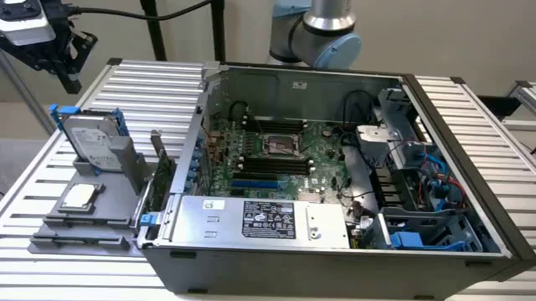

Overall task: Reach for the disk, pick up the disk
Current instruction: 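Pick up the disk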

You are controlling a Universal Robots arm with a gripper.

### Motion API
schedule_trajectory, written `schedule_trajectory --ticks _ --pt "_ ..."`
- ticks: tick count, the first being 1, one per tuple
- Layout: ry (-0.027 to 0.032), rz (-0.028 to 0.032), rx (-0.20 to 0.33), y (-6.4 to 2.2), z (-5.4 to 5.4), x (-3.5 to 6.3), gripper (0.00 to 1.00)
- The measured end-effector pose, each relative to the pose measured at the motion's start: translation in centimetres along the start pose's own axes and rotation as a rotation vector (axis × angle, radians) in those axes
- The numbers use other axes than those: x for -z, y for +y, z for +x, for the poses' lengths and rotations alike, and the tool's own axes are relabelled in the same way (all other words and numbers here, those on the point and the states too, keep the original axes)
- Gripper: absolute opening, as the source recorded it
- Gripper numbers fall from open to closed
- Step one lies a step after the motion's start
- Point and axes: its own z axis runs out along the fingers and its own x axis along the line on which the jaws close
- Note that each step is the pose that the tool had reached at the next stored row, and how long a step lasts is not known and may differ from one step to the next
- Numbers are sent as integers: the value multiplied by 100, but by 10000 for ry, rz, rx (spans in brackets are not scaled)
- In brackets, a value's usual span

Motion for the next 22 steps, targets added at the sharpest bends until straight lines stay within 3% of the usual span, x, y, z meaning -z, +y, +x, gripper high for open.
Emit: schedule_trajectory --ticks 14,22 --pt "1 1 -2 7 11 1 11" --pt "2 17 18 159 254 -9 11"
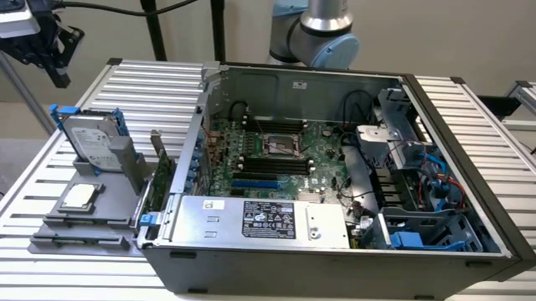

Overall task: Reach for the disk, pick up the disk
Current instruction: 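Pick up the disk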

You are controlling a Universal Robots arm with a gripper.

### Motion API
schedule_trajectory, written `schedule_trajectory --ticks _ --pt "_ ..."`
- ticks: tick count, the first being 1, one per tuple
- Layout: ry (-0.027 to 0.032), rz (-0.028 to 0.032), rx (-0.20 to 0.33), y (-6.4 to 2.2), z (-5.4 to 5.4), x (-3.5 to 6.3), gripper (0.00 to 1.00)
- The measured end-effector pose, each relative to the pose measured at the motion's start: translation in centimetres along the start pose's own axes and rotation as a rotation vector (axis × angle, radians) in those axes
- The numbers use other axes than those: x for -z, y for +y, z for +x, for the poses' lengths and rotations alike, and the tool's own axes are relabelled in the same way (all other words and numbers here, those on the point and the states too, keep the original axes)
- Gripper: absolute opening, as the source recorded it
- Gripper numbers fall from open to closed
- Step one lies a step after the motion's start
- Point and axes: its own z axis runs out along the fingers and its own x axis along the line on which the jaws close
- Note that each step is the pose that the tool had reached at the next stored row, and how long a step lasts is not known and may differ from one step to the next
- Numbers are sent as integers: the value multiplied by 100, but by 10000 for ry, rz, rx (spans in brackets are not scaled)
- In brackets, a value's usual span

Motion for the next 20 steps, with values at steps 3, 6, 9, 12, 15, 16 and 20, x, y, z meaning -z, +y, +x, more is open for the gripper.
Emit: schedule_trajectory --ticks 3,6,9,12,15,16,20 --pt "1 10 36 10 72 -3 11" --pt "7 12 203 9 76 -2 11" --pt "26 12 747 10 77 -3 11" --pt "45 12 1291 10 76 -2 11" --pt "64 12 1841 10 77 -3 11" --pt "70 12 2021 10 76 -2 11" --pt "96 13 2751 10 76 -3 11"
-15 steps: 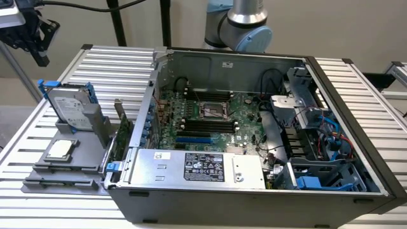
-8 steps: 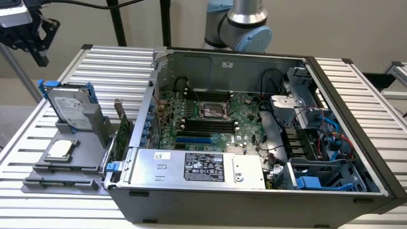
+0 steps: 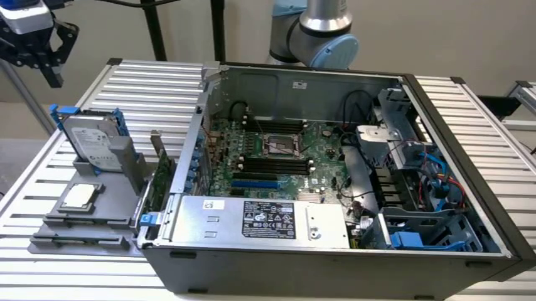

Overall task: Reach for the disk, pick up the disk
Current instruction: 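Pick up the disk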

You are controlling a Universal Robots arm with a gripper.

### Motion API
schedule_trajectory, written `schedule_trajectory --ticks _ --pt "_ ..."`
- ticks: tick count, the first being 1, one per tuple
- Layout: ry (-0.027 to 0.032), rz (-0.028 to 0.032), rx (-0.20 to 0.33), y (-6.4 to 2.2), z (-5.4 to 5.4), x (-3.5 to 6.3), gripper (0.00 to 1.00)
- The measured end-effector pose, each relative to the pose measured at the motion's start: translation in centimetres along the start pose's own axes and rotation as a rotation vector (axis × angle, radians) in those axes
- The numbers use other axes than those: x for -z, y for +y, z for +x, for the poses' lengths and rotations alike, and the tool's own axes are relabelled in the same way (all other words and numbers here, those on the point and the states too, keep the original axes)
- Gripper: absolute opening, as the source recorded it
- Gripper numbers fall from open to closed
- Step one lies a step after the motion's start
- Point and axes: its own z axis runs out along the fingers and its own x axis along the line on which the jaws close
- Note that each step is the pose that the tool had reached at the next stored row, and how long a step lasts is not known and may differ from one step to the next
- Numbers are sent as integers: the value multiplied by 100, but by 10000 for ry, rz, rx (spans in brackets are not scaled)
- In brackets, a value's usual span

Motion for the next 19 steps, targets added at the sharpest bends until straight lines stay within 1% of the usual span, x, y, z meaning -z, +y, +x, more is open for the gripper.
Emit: schedule_trajectory --ticks 19 --pt "123 1 3455 -1 0 -19 11"
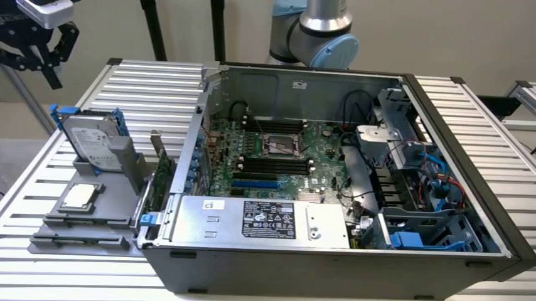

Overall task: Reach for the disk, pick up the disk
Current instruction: 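Pick up the disk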

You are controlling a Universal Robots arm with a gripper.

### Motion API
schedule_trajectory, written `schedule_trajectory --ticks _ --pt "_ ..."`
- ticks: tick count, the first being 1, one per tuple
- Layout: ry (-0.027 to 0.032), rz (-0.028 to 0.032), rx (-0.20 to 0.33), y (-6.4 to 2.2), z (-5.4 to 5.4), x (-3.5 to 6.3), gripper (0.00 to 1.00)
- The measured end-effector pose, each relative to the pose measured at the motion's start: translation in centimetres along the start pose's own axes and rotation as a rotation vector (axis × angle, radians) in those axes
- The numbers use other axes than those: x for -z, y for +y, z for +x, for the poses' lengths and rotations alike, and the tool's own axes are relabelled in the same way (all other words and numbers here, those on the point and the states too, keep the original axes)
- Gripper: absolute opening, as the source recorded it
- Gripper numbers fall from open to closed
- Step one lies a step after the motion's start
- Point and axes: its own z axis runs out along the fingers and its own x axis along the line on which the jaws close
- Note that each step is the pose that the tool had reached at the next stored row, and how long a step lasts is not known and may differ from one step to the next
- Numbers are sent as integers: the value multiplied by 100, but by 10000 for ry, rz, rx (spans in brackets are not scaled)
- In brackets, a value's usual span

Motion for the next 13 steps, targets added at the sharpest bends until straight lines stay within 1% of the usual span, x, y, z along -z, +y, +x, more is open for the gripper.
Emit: schedule_trajectory --ticks 13 --pt "84 1 2362 0 0 -11 11"
